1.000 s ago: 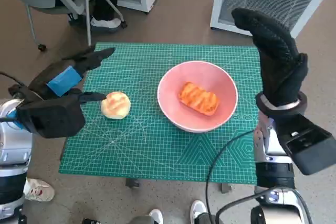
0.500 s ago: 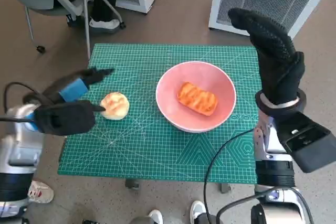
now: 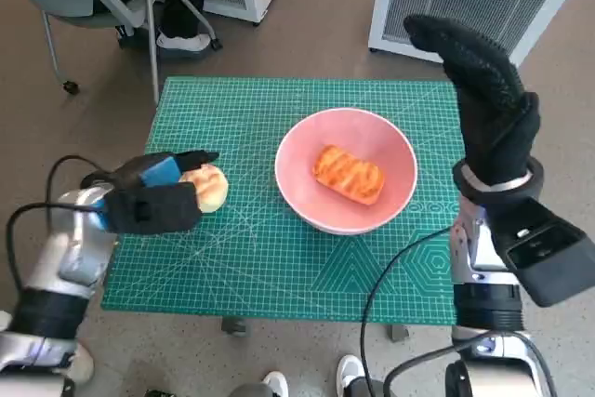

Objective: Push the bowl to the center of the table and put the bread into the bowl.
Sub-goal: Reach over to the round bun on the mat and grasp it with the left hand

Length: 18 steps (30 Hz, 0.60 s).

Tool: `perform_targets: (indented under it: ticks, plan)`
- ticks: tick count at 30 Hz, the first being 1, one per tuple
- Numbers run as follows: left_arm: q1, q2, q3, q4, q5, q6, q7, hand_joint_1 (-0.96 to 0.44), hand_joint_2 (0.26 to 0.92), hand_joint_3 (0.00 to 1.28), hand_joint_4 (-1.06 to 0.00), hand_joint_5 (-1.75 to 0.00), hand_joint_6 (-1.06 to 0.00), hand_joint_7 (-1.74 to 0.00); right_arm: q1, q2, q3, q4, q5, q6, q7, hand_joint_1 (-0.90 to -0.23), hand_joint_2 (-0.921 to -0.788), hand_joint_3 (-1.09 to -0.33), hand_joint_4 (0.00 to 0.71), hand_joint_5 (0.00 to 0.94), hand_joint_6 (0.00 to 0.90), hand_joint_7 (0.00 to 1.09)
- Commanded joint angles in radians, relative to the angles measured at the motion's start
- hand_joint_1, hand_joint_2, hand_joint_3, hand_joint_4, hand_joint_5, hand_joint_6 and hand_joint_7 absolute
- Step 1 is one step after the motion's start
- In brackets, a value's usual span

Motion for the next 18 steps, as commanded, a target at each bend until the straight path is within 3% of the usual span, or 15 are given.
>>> perform_targets:
  ticks: [1,5,6,7,8,9,10,11,15,18]
  plan:
    - [-0.027,-0.018,-0.024,0.053,0.02,-0.004,0.018,-0.23,0.898,0.0,-0.56,-0.06,-0.55,-0.16,0.008,-0.011,-0.003,0.005,-0.015,0.001,-0.007,-0.563,-0.921,-0.859,-0.001,0.497,-0.001,0.66]
    - [-0.029,-0.023,-0.03,0.079,0.022,-0.021,0.039,-0.2,0.907,0.0,-0.69,-0.03,-0.54,-0.42,0.01,-0.012,-0.001,0.002,-0.019,0.0,-0.011,-0.564,-0.921,-0.858,-0.001,0.498,-0.001,0.66]
    - [-0.027,-0.025,-0.03,0.085,0.021,-0.029,0.049,-0.19,0.911,0.0,-0.74,-0.05,-0.54,-0.54,0.011,-0.012,-0.001,0.001,-0.02,0.0,-0.012,-0.564,-0.921,-0.859,-0.001,0.498,-0.001,0.66]
    - [-0.026,-0.026,-0.029,0.09,0.021,-0.036,0.057,-0.25,0.914,0.06,-0.8,-0.1,-0.55,-0.83,0.011,-0.011,0.0,0.001,-0.021,-0.001,-0.013,-0.564,-0.921,-0.859,-0.001,0.498,-0.001,0.66]
    - [-0.026,-0.028,-0.028,0.097,0.019,-0.044,0.067,-0.27,0.916,0.09,-0.79,-0.17,-0.55,-0.93,0.011,-0.012,0.0,0.0,-0.022,-0.001,-0.014,-0.564,-0.921,-0.86,-0.001,0.499,-0.001,0.66]
    - [-0.026,-0.029,-0.027,0.102,0.018,-0.05,0.073,-0.17,0.918,0.11,-0.73,-0.51,-0.54,-1.1,0.012,-0.011,0.0,0.0,-0.022,-0.001,-0.015,-0.564,-0.921,-0.86,-0.001,0.499,-0.001,0.66]
    - [-0.026,-0.03,-0.026,0.11,0.016,-0.057,0.083,-0.14,0.918,0.12,-0.71,-0.63,-0.54,-1.16,0.012,-0.012,0.0,0.001,-0.023,-0.001,-0.015,-0.564,-0.921,-0.861,-0.001,0.499,-0.001,0.66]
    - [-0.027,-0.031,-0.024,0.116,0.015,-0.063,0.09,-0.07,0.919,0.13,-0.67,-0.89,-0.53,-1.26,0.012,-0.011,0.0,0.001,-0.023,-0.002,-0.016,-0.564,-0.921,-0.861,-0.001,0.499,-0.001,0.67]
    - [-0.032,-0.031,-0.019,0.131,0.01,-0.082,0.113,-0.02,0.92,0.13,-0.64,-1.14,-0.52,-1.28,0.012,-0.01,0.0,0.001,-0.027,-0.002,-0.019,-0.564,-0.921,-0.862,-0.001,0.499,-0.001,0.67]
    - [-0.039,-0.027,-0.008,0.133,-0.002,-0.091,0.119,-0.01,0.92,0.13,-0.63,-1.21,-0.53,-1.26,0.012,-0.01,-0.001,0.002,-0.028,-0.002,-0.02,-0.565,-0.921,-0.862,-0.001,0.5,-0.001,0.67]
